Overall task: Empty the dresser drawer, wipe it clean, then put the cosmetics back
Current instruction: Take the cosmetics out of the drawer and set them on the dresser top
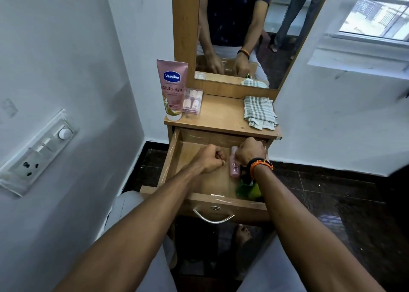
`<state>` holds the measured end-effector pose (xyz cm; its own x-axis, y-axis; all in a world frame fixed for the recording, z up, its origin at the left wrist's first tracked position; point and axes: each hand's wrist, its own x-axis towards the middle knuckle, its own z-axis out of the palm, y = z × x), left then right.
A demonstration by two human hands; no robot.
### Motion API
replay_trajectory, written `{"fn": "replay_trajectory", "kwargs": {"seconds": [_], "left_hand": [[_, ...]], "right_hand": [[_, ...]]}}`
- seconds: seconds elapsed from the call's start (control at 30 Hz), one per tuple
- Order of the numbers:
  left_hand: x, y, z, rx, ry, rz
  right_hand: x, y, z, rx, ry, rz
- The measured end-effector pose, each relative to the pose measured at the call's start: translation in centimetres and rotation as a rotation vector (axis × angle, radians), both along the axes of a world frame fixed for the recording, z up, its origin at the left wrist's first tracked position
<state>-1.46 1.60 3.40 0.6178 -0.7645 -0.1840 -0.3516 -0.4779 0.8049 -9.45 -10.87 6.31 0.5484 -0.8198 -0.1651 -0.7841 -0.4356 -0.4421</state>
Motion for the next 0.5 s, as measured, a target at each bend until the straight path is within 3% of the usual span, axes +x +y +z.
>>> {"fn": "replay_trajectory", "kwargs": {"seconds": [0.33, 0.5], "left_hand": [[-1.1, -2.9, -1.6, -0.069, 0.503, 0.272], [-1.3, -3.6, -1.7, -0.053, 0.629, 0.273]], "right_hand": [[0.9, -0.5, -0.4, 0.033, 0.073, 0.062], [1.5, -0.6, -0.3, 0.029, 0.097, 0.076]]}}
